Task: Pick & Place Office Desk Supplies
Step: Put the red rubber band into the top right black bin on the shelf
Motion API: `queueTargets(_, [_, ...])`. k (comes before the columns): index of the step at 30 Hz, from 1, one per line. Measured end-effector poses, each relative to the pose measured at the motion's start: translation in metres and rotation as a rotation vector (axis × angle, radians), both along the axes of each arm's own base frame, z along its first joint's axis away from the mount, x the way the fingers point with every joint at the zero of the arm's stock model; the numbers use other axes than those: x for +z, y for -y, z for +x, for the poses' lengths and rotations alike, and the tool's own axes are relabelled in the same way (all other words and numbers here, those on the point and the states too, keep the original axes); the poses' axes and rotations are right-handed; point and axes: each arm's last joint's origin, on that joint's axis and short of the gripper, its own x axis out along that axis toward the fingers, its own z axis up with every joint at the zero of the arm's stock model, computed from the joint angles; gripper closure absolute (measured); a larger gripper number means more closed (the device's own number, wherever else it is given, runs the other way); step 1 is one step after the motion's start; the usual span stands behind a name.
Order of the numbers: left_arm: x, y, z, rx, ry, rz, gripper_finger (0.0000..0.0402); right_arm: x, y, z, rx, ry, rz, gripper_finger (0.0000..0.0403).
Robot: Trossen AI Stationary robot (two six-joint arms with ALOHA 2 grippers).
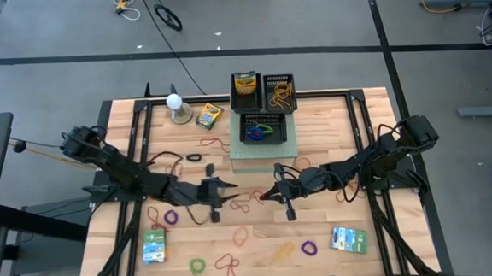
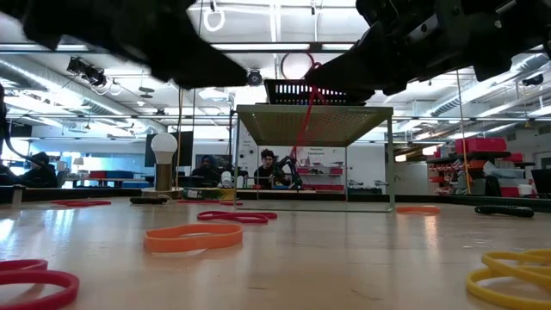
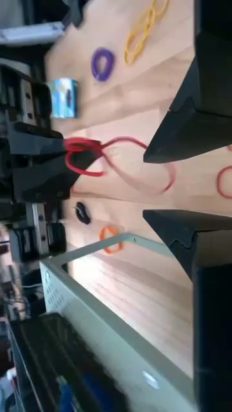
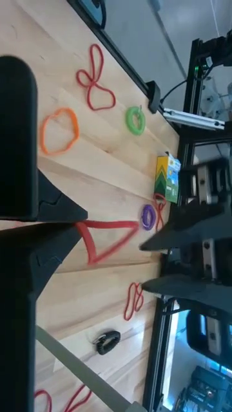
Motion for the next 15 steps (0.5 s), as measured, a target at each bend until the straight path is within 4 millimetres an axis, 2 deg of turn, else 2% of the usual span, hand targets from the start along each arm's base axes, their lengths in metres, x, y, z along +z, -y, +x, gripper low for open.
queueTargets(8, [-0.011, -0.044, -0.06, 0.084, 0.171, -0.109, 0.0269, -0.001, 0.01, 0.002, -0.015, -0.011, 0.005, 0.04])
queueTargets(15, [-0.011, -0.069, -0.09, 0.174, 0.266, -0.128, 0.0269, -0.001, 0.01, 0.003, 0.025, -0.016, 0.02, 0.04])
